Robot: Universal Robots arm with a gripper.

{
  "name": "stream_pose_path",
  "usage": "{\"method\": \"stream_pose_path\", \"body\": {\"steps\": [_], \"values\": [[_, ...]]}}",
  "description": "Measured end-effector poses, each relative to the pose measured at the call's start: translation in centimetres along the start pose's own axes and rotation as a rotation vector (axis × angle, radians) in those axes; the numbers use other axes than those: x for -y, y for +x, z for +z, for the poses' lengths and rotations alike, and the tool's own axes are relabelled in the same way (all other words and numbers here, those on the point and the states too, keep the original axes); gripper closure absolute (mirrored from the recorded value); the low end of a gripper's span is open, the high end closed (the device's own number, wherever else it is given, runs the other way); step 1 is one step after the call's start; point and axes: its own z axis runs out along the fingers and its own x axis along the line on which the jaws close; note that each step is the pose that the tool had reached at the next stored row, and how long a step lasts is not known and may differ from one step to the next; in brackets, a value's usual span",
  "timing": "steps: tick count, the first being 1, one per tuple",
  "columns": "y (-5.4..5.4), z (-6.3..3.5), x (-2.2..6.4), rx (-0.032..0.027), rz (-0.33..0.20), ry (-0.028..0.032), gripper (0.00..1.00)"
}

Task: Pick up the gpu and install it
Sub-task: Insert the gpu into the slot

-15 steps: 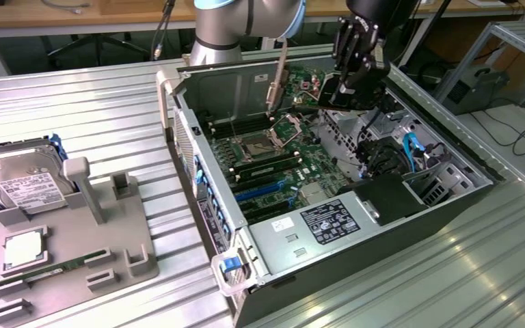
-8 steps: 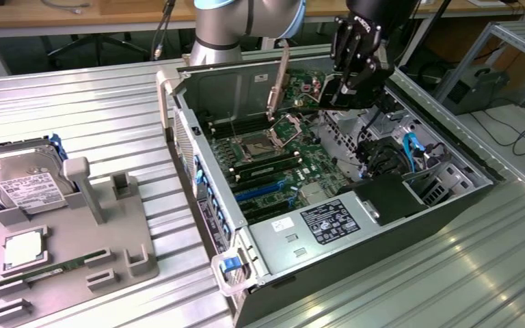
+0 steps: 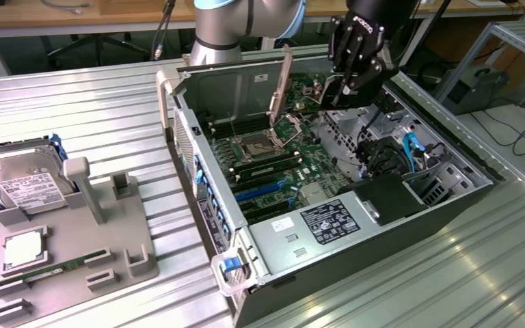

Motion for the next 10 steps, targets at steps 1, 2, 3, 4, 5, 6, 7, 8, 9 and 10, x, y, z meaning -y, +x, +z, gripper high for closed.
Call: {"method": "stream_pose_path", "body": {"steps": [1, 2, 3, 4, 5, 6, 7, 8, 9, 10], "values": [[0.0, 0.0, 0.0, -0.0004, -0.012, 0.0001, 0.73], [0.0, 0.01, 0.0, -0.0011, -0.03, 0.0001, 0.73], [0.0, 0.01, 0.0, -0.0014, -0.039, 0.0002, 0.73], [0.0, 0.01, 0.0, -0.0018, -0.049, 0.0002, 0.73], [0.01, 0.01, 0.0, -0.0023, -0.059, 0.0003, 0.73], [0.01, 0.01, 0.0, -0.0025, -0.068, 0.0003, 0.73], [0.02, 0.01, 0.0, -0.003, -0.077, 0.0003, 0.73], [0.02, 0.01, 0.0, -0.0033, -0.086, 0.0003, 0.73], [0.02, 0.01, 0.0, -0.0037, -0.096, 0.0004, 0.73], [0.03, 0.01, 0.0, -0.004, -0.104, 0.0004, 0.73]]}}
